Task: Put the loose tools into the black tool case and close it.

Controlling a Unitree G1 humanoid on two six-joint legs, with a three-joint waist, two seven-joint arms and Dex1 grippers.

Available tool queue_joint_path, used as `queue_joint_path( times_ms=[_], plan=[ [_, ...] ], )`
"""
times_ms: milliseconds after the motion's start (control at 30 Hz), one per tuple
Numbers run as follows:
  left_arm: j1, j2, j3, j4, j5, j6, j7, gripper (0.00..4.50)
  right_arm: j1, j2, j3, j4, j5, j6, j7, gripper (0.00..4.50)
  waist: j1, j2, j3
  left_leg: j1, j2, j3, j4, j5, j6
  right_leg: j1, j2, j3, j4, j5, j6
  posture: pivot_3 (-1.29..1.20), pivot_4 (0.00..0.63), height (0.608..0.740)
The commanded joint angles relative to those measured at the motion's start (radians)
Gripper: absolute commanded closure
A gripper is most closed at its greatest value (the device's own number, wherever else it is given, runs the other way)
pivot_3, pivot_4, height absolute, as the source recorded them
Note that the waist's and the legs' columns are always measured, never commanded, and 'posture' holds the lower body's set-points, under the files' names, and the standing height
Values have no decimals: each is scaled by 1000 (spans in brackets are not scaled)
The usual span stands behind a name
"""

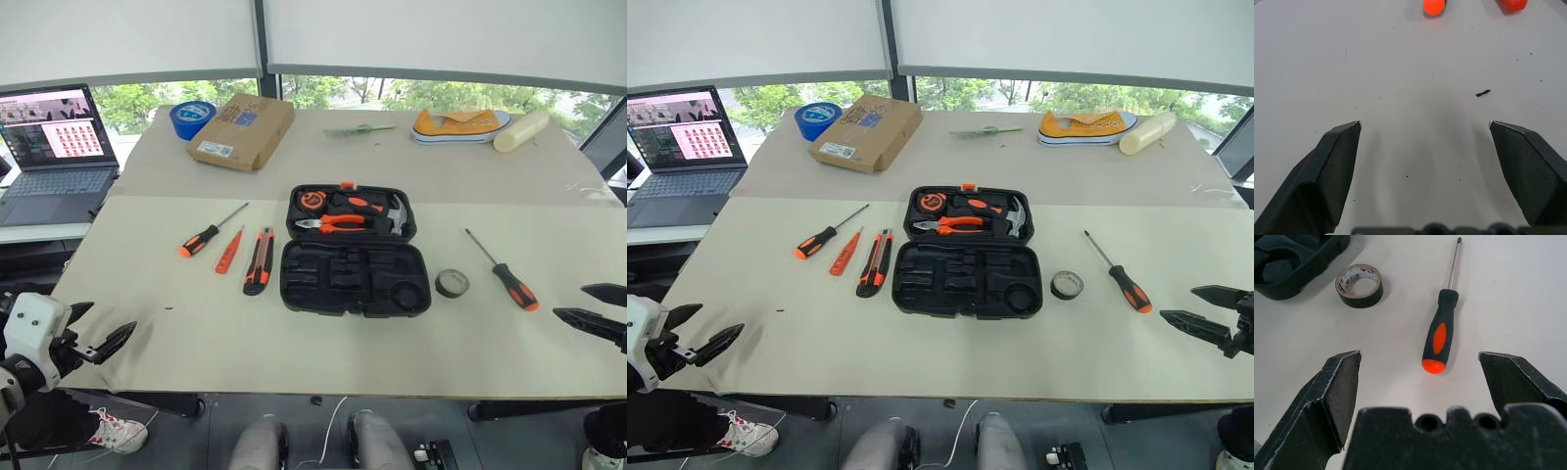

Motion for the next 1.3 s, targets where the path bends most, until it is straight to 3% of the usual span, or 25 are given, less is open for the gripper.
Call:
queue_joint_path(
  times_ms=[33, 233, 367, 533, 700, 1033, 1133, 1167, 1300],
  plan=[
    [-12, 13, -9, 39, 28, -47, -4, 1, 20, 2, -40, -42, 13, 15, -13, 42, 0, 0, 0, 0, 0, 0, 0, 0, 0, 0, 0, 0, 0, 0, 0, 0, 150, 735],
    [-80, 30, -52, 77, 2, 32, -3, 1, 42, 4, -57, -93, -7, -5, -54, 42, 2, 0, 0, 0, 0, 0, 0, 0, 0, 0, 0, 0, 0, 0, 0, 0, 150, 735],
    [-345, 129, -158, 139, -30, 148, -41, 1, -86, -14, -30, -268, 122, 167, -87, 42, 7, 0, 0, 0, 0, -1, 1, 0, -1, 0, 0, 0, 3, 0, 0, 0, 150, 735],
    [-660, 154, -381, 302, 85, 154, -41, 1, -155, 7, 40, -462, 197, 267, -109, 42, 7, 0, 0, 0, -1, -2, 2, 1, -1, 0, 1, -1, 4, 1, 0, 0, 150, 735],
    [-932, 113, -566, 519, 192, 136, -61, 1, -228, 31, 126, -624, 263, 312, -138, 42, 7, -1, 0, -6, -2, -2, 2, 1, 0, -4, 1, -3, 5, 1, 1, 0, 150, 735],
    [-1127, 17, -740, 870, 374, -23, -51, 1, -399, 112, 243, -692, 253, 291, -228, 42, 3, -2, 1, -8, -2, -2, 3, 0, 0, -4, 1, -3, 4, 2, 2, 0, 150, 735],
    [-1155, -1, -737, 940, 393, -55, -37, 691, -406, 121, 251, -699, 253, 290, -234, 0, 8, -2, 1, -8, -3, -3, 5, 0, 0, -4, 1, -4, 4, 2, 2, 0, 150, 735],
    [-1158, -4, -737, 950, 395, -60, -43, 1279, -402, 124, 251, -701, 251, 287, -234, 0, 8, -2, 1, -8, -2, -3, 6, 0, 1, -4, 1, -4, 4, 2, 2, 0, 150, 735],
    [-1164, -11, -730, 971, 383, -51, -75, 2571, -364, 133, 239, -706, 234, 262, -230, 0, 10, -2, 1, -8, -2, -3, 6, 0, 1, -3, 1, -4, 5, 2, 2, 0, 150, 735]
  ],
)
